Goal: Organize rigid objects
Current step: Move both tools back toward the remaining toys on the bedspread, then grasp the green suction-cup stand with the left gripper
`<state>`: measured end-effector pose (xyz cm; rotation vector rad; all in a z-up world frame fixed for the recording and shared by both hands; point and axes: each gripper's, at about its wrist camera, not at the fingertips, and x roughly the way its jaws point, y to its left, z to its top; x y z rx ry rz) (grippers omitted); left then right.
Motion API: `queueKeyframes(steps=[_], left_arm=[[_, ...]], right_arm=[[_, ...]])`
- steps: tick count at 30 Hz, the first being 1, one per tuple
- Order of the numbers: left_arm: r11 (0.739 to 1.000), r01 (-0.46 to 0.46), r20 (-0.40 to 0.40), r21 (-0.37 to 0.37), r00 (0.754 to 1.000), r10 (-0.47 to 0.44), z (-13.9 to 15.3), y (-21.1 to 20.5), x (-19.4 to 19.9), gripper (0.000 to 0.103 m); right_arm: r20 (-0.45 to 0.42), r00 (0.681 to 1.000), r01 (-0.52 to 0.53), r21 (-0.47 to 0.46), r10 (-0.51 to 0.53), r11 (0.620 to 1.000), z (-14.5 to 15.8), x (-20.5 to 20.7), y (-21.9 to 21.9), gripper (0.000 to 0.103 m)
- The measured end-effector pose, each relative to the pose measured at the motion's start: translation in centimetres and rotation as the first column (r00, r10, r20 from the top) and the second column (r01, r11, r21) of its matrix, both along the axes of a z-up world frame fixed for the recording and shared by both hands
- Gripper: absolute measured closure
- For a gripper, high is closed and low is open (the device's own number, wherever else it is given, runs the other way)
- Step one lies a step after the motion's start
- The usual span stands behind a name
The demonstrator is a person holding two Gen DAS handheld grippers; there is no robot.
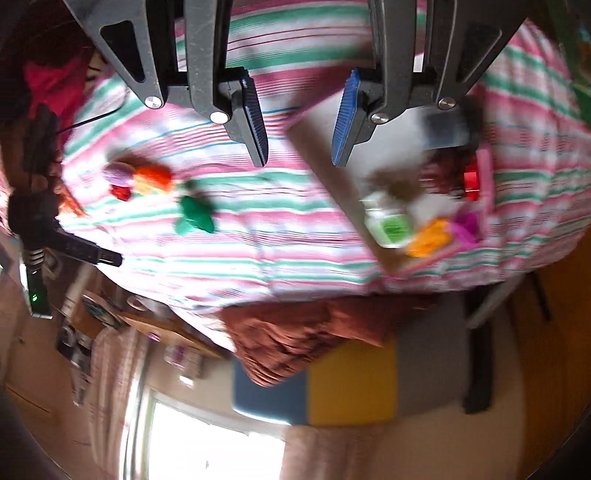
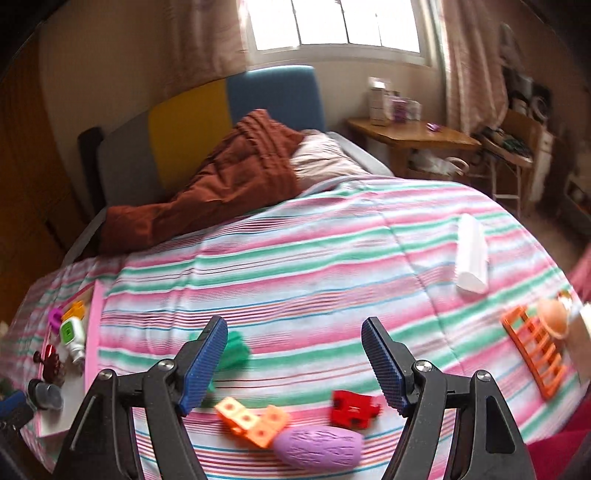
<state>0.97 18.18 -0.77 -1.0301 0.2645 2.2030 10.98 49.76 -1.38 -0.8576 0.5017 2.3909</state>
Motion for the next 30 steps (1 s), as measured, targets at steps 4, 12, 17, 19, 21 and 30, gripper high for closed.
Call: queueKeyframes(steps=[4, 12, 17, 19, 21, 30], left_arm=[[0.997, 0.072, 0.096, 0.014, 0.993, -0.073, -0.8, 4.4, -0.4, 0.060], [0.966, 0.242, 0.002, -0.095, 0.970, -0.243, -1.4, 13.4, 0.2, 0.046], [0.914, 0.367, -0.003, -0.175, 0.928, -0.373, -2.5, 18.6, -0.9, 0.046], [0.897, 0.392, 0.001, -0.203, 0.916, -0.400, -3.0, 20.2, -1.4, 0.046], [0.879, 0.420, 0.006, -0.225, 0.903, -0.430, -3.5, 21.6, -1.8, 0.046], [0.746, 0.523, 0.034, -0.412, 0.827, -0.561, -7.8, 25.7, -2.1, 0.046]], right_arm=[[-0.026, 0.996, 0.078, -0.064, -0.080, 0.995, -1.0, 2.2, 2.5, 0.027], [-0.070, 0.989, 0.115, -0.163, -0.127, 0.980, -0.6, 3.5, 4.4, 0.025], [-0.097, 0.988, 0.105, -0.161, -0.121, 0.981, 0.3, 3.9, 4.1, 0.024], [-0.105, 0.987, 0.108, -0.155, -0.125, 0.982, 0.6, 4.2, 4.2, 0.024], [-0.113, 0.985, 0.112, -0.154, -0.130, 0.982, 0.9, 4.4, 4.4, 0.023], [-0.115, 0.980, 0.133, -0.207, -0.159, 0.969, 0.6, 4.9, 5.5, 0.023]])
